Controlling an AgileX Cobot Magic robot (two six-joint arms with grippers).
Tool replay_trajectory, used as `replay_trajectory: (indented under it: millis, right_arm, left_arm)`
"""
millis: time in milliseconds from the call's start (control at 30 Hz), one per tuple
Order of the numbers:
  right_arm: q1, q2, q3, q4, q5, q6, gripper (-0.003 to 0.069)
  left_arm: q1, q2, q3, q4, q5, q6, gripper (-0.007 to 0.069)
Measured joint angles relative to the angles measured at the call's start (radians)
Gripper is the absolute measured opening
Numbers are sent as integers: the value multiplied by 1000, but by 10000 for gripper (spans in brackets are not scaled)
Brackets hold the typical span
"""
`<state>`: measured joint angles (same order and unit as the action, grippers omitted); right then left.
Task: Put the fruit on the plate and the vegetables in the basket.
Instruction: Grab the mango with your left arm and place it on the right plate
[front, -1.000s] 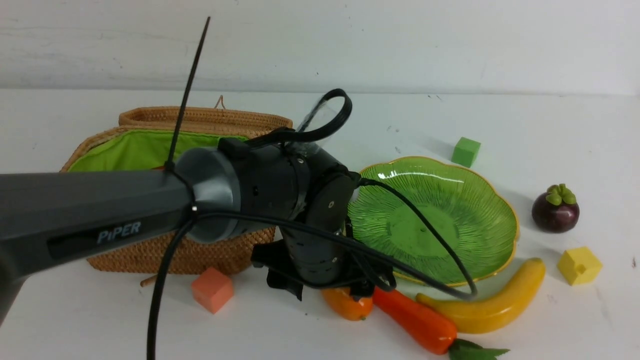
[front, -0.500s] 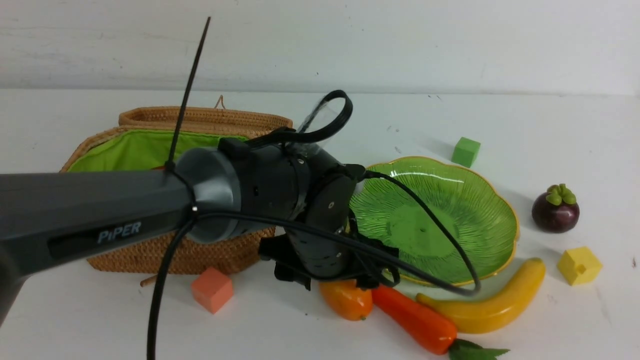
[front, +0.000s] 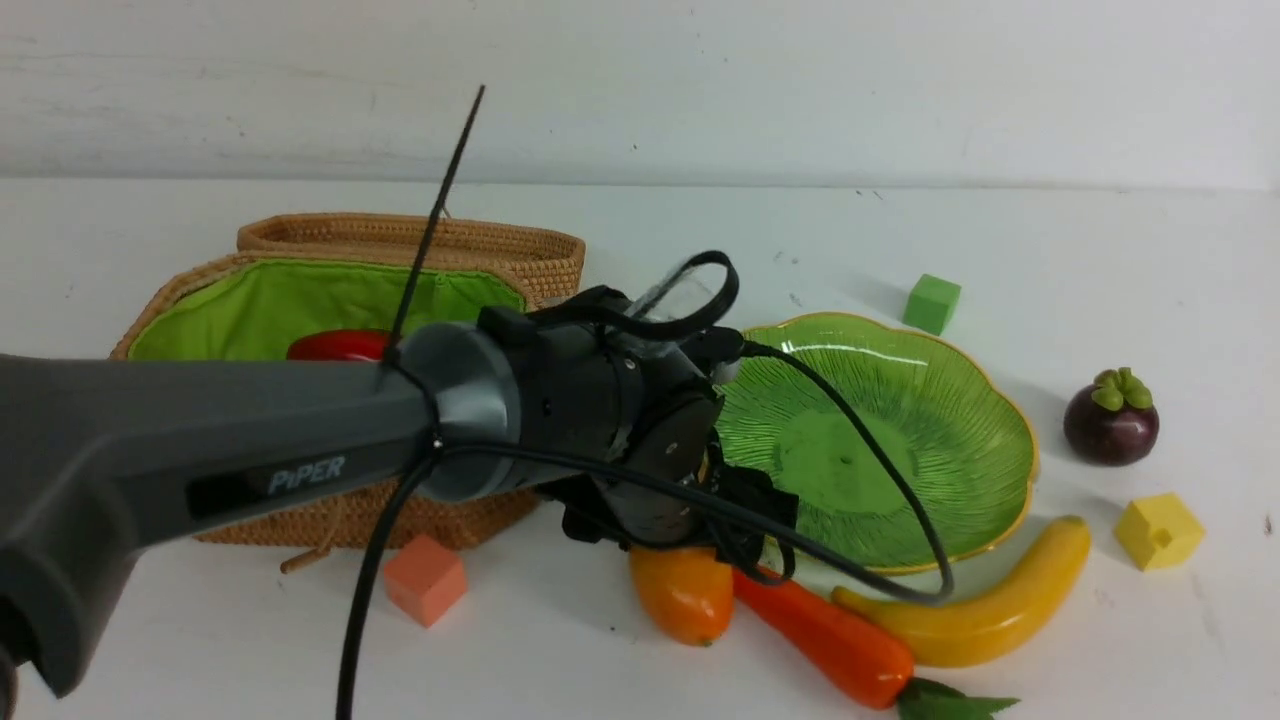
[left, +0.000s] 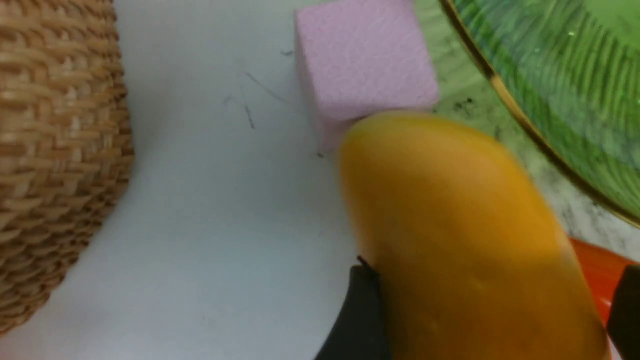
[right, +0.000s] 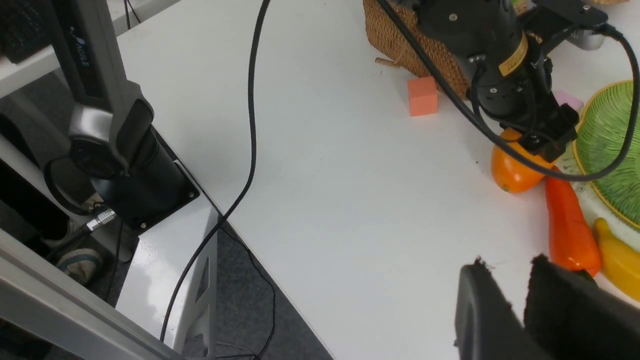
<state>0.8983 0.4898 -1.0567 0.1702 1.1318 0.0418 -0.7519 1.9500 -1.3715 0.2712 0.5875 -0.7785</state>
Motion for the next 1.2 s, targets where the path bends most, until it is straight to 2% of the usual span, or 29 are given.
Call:
replay_trajectory:
  millis: [433, 600, 833, 1033, 1200]
  right_arm:
    - [0, 0, 0, 0, 14, -14, 160]
    - [0, 0, 0, 0, 14, -25, 161]
    - [0, 0, 0, 0, 14, -36, 167]
    - [0, 0, 0, 0, 15, -36, 167]
    - [0, 0, 0, 0, 15, -36, 167]
  left_arm:
    - [0, 20, -7, 40, 23, -29, 592]
    - [0, 38, -10, 5, 88, 59, 593]
    - [0, 65, -10, -129, 170, 178, 591]
    - [0, 65, -13, -143, 192, 204, 517]
    - [0, 64, -13, -124, 197, 203, 517]
